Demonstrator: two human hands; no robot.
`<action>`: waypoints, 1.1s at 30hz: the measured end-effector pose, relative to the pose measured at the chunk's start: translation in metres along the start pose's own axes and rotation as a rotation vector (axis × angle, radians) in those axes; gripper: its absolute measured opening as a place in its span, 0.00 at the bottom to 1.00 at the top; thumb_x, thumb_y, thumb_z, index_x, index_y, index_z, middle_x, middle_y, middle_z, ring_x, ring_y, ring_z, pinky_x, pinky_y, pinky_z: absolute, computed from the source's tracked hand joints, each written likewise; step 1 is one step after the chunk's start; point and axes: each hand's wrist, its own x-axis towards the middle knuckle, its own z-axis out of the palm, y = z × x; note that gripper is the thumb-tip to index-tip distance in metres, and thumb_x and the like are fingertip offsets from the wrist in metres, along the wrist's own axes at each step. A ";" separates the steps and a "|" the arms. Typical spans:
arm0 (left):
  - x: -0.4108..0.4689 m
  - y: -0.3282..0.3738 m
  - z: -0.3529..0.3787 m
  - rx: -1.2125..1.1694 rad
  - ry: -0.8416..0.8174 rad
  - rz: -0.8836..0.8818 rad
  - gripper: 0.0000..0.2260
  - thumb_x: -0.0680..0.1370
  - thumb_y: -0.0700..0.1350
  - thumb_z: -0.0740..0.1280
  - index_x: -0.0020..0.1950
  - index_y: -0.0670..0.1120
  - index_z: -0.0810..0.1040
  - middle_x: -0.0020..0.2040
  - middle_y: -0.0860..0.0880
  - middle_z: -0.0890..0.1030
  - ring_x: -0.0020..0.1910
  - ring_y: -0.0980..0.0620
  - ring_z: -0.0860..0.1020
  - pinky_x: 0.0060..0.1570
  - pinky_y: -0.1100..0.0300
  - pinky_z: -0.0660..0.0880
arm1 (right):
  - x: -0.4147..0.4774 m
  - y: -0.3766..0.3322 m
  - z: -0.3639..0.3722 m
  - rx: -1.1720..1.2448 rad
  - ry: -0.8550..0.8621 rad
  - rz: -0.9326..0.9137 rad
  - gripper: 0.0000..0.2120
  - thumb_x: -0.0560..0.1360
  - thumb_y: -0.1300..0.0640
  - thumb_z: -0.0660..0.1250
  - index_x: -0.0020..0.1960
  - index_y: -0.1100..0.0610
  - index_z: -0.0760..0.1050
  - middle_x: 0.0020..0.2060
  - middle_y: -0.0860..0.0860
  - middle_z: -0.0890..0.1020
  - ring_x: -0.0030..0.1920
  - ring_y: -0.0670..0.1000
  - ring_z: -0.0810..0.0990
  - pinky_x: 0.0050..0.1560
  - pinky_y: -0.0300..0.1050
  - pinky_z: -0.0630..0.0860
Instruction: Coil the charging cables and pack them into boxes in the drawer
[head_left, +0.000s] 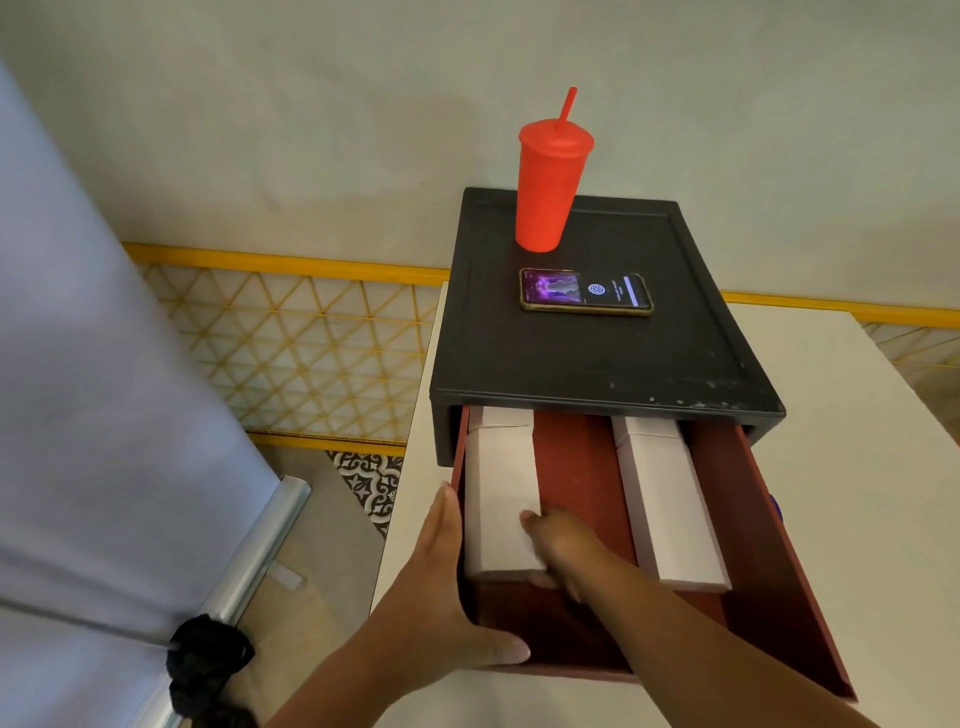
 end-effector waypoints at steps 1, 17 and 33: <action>-0.001 0.000 -0.001 -0.009 -0.015 -0.003 0.63 0.60 0.61 0.76 0.69 0.56 0.24 0.69 0.66 0.30 0.70 0.65 0.37 0.69 0.65 0.45 | 0.001 -0.001 0.003 -0.022 0.018 -0.028 0.18 0.79 0.54 0.57 0.67 0.60 0.67 0.61 0.57 0.71 0.48 0.55 0.75 0.44 0.49 0.81; -0.010 -0.005 0.001 0.106 -0.053 0.005 0.64 0.51 0.71 0.71 0.59 0.60 0.18 0.68 0.64 0.24 0.71 0.63 0.34 0.68 0.67 0.45 | -0.058 0.019 -0.079 -0.180 0.016 -0.398 0.16 0.77 0.55 0.64 0.64 0.52 0.72 0.58 0.50 0.77 0.56 0.48 0.75 0.55 0.38 0.69; -0.015 -0.003 0.006 0.131 0.018 -0.019 0.63 0.60 0.60 0.77 0.64 0.59 0.21 0.69 0.67 0.27 0.70 0.64 0.39 0.69 0.65 0.49 | 0.036 -0.054 -0.028 -0.041 -0.025 -0.277 0.28 0.77 0.53 0.63 0.74 0.54 0.58 0.68 0.56 0.69 0.65 0.57 0.70 0.63 0.48 0.68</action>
